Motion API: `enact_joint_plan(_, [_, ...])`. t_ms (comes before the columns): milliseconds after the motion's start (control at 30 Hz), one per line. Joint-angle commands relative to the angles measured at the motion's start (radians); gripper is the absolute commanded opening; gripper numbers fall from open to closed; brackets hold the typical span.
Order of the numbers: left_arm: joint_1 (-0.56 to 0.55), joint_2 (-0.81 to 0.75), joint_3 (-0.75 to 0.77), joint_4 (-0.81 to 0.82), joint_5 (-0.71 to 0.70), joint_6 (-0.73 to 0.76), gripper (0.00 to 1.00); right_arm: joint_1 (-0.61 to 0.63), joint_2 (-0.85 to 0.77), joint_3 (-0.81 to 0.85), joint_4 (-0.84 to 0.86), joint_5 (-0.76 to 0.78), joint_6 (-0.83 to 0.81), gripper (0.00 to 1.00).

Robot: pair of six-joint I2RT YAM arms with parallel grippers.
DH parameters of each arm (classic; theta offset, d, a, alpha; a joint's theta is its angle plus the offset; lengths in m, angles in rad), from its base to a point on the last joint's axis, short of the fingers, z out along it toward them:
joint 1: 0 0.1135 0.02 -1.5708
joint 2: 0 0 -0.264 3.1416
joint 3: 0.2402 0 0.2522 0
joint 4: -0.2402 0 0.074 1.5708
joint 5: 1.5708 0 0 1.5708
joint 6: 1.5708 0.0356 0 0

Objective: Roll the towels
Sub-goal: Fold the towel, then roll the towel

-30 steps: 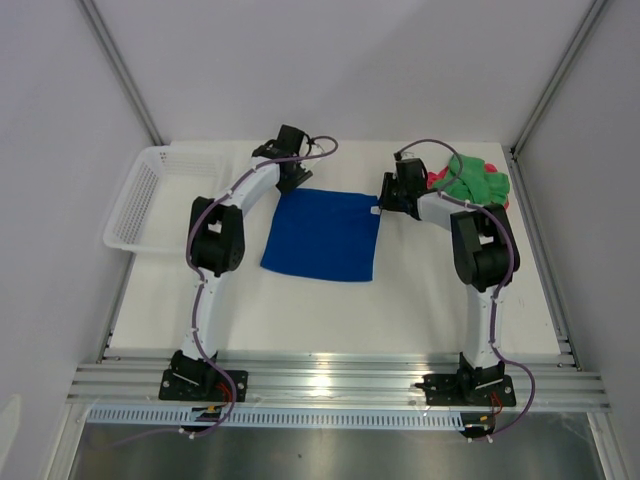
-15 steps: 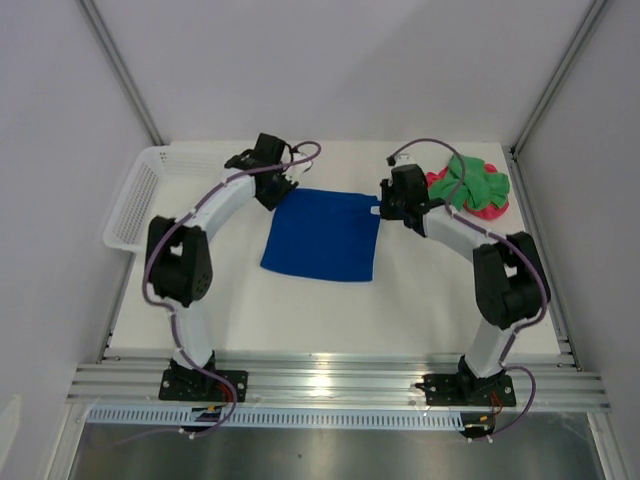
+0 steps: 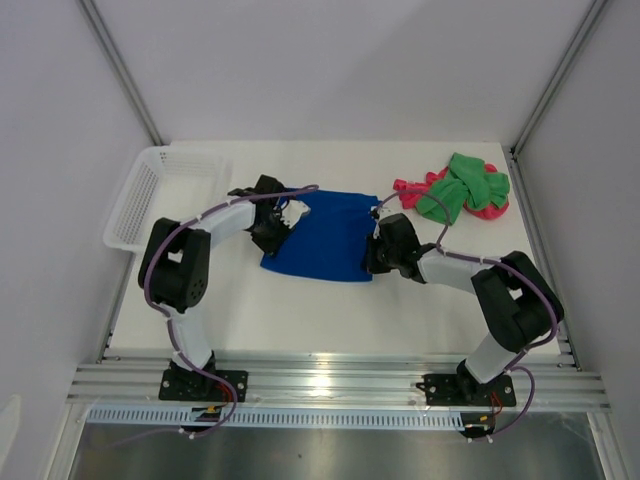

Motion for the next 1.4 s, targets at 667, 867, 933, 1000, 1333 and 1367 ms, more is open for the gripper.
enact_joint_plan(667, [-0.010, -0.081, -0.027, -0.093, 0.013, -0.002, 0.36, -0.030, -0.094, -0.054, -0.103, 0.019, -0.008, 0.10])
enact_joint_plan(867, [-0.013, -0.286, -0.055, -0.082, -0.010, 0.145, 0.47, -0.033, -0.244, 0.013, -0.261, 0.080, 0.027, 0.50])
enact_joint_plan(933, [-0.019, -0.312, -0.107, -0.045, -0.053, 0.260, 0.48, -0.046, -0.260, 0.002, -0.295, 0.090, 0.066, 0.58])
enact_joint_plan(1000, [-0.047, -0.325, -0.157, 0.003, -0.105, 0.340, 0.49, -0.049, -0.255, -0.012, -0.297, 0.070, 0.112, 0.62])
enact_joint_plan(1333, [-0.190, -0.313, -0.394, 0.280, -0.234, 0.673, 0.50, -0.047, -0.115, -0.052, -0.183, 0.007, 0.188, 0.63])
enact_joint_plan(1367, [-0.191, -0.302, -0.389, 0.275, -0.236, 0.675, 0.50, -0.047, -0.108, -0.055, -0.175, 0.004, 0.191, 0.62])
